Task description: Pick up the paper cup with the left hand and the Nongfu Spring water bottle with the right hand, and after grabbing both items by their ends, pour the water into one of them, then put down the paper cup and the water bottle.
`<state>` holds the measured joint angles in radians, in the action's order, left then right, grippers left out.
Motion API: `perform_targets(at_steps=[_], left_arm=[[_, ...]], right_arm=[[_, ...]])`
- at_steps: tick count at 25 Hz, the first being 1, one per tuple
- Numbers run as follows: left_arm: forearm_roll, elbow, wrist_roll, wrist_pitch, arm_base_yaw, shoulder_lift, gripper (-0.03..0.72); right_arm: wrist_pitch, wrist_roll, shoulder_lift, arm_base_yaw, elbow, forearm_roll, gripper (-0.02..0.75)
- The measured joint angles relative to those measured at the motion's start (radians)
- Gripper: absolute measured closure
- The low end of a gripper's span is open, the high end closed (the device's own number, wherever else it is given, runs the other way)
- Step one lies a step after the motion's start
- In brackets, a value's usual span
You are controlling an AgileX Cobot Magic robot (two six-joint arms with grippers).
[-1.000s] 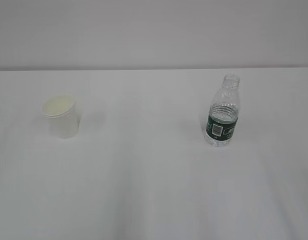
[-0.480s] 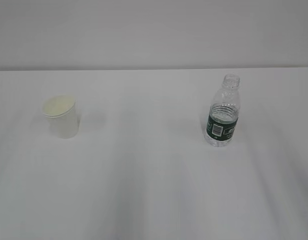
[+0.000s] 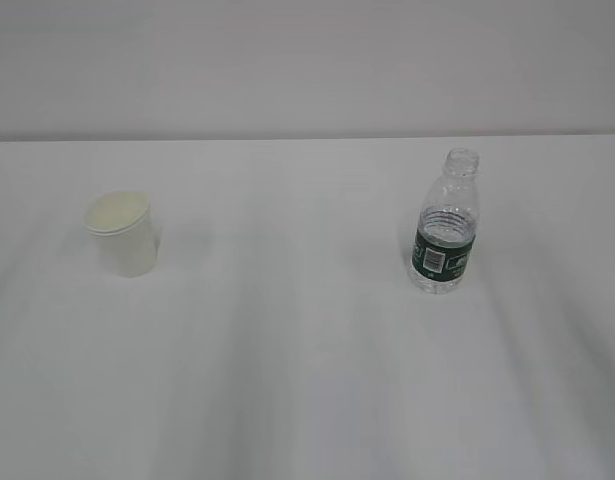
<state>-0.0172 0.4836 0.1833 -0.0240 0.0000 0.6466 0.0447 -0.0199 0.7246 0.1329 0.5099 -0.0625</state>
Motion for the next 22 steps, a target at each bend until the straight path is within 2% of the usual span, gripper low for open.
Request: perform_targets(at_steps=[8, 11, 15, 17, 22], left_arm=[[-0.019, -0.211, 0.003, -0.269, -0.05, 0.089, 0.246], [-0.019, -0.222, 0.003, -0.32, -0.069, 0.132, 0.246], [-0.019, -0.222, 0.005, -0.418, -0.1, 0.238, 0.246], [-0.019, -0.222, 0.005, -0.475, -0.119, 0.304, 0.246], [-0.019, -0.222, 0.005, -0.631, -0.177, 0.486, 0.246]], right_arm=[[0.22, 0.119, 0.094, 0.0, -0.152, 0.025, 0.183], [0.318, 0.193, 0.148, 0.0, -0.209, 0.127, 0.183], [0.392, 0.247, 0.261, 0.0, -0.226, 0.362, 0.183], [0.433, 0.267, 0.327, 0.0, -0.226, 0.408, 0.183], [0.636, 0.282, 0.503, 0.0, -0.226, 0.432, 0.183]])
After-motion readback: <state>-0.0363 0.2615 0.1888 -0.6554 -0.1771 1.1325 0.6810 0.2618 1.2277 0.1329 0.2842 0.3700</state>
